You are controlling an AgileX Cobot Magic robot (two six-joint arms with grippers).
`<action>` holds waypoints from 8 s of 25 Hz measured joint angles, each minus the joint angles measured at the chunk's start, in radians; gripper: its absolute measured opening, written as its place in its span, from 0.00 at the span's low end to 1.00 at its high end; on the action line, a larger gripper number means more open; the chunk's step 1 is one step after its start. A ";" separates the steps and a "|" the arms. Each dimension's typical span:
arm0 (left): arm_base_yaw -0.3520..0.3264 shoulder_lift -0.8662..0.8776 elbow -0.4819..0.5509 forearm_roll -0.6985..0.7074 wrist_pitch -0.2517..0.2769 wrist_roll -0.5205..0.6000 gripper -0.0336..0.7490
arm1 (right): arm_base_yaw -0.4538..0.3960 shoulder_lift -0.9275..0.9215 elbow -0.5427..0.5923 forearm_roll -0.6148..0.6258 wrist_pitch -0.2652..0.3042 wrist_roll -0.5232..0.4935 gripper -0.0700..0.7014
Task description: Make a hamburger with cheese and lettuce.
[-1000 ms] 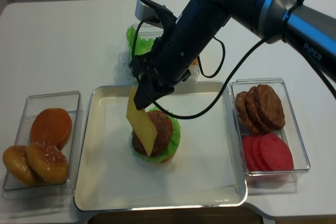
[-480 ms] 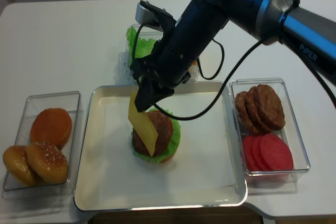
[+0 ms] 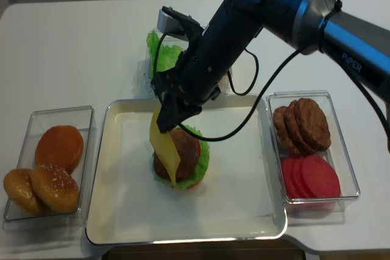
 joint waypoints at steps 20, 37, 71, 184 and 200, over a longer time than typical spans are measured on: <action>0.000 0.000 0.000 0.000 0.000 0.000 0.57 | -0.012 0.000 -0.002 -0.068 -0.004 0.000 0.15; 0.000 0.000 0.000 0.000 0.000 0.000 0.57 | -0.024 0.000 -0.002 -0.117 -0.022 0.000 0.15; 0.000 0.000 0.000 0.000 0.000 0.000 0.57 | -0.024 0.000 -0.002 -0.167 -0.040 0.000 0.19; 0.000 0.000 0.000 0.000 0.000 -0.002 0.57 | -0.437 -1.878 1.156 -0.758 -0.099 0.195 0.47; 0.000 0.000 0.000 0.000 0.000 -0.002 0.57 | -0.484 -1.986 1.224 -0.763 -0.097 0.177 0.46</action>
